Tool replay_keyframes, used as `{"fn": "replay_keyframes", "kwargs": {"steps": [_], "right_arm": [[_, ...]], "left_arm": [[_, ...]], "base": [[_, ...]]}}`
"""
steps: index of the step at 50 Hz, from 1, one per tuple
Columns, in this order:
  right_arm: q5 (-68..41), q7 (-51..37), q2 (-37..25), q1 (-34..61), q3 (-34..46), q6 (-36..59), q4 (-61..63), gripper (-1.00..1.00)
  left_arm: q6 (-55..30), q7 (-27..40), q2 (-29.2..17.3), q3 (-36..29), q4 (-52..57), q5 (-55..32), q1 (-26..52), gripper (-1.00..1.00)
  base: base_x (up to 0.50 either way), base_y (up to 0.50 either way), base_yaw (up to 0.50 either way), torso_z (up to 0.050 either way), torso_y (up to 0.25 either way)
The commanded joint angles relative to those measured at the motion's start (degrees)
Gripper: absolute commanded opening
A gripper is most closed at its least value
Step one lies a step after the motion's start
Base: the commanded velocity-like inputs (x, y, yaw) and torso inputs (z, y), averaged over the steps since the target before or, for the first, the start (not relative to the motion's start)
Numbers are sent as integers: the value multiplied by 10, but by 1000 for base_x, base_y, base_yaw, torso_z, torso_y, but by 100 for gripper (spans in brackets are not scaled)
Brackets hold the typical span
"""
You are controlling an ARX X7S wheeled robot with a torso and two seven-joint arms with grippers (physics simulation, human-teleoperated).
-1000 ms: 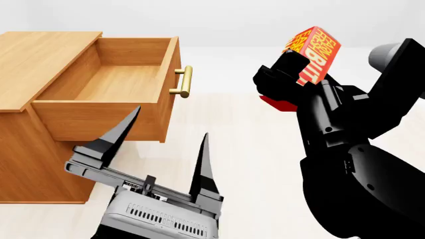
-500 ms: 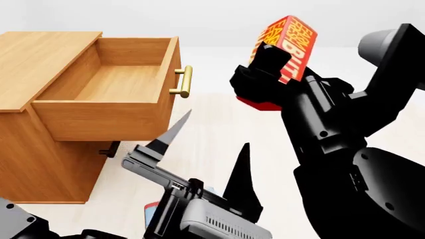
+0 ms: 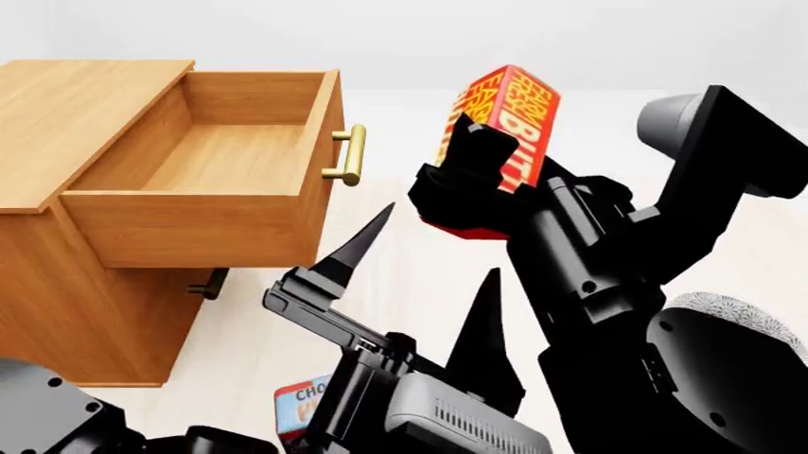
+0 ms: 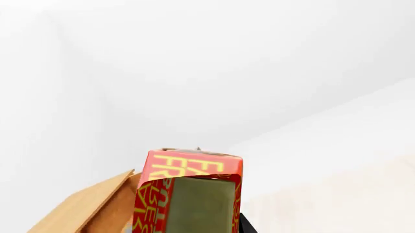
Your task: Put the butter at the back in the top drawer of the cabinet and close it.
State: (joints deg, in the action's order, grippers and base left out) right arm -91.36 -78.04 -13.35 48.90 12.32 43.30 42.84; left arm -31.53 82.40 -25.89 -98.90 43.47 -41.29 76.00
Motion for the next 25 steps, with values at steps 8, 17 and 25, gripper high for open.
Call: {"fn": "replay_keyframes", "kwargs": {"steps": [8, 17, 25], "right_arm": [[-13, -1, 1, -25, 4, -10, 23, -100], [-23, -16, 1, -27, 11, -14, 37, -100], [-32, -28, 1, -23, 17, -17, 45, -100]], "left_arm": [[-2, -8, 0, 12, -5, 6, -7, 100], [2, -13, -2, 14, -11, 13, -15, 100], [3, -17, -4, 19, -14, 14, -18, 100]], "base": [[0, 0, 0, 1, 1], [0, 0, 0, 0, 1], [0, 0, 0, 0, 1]]}}
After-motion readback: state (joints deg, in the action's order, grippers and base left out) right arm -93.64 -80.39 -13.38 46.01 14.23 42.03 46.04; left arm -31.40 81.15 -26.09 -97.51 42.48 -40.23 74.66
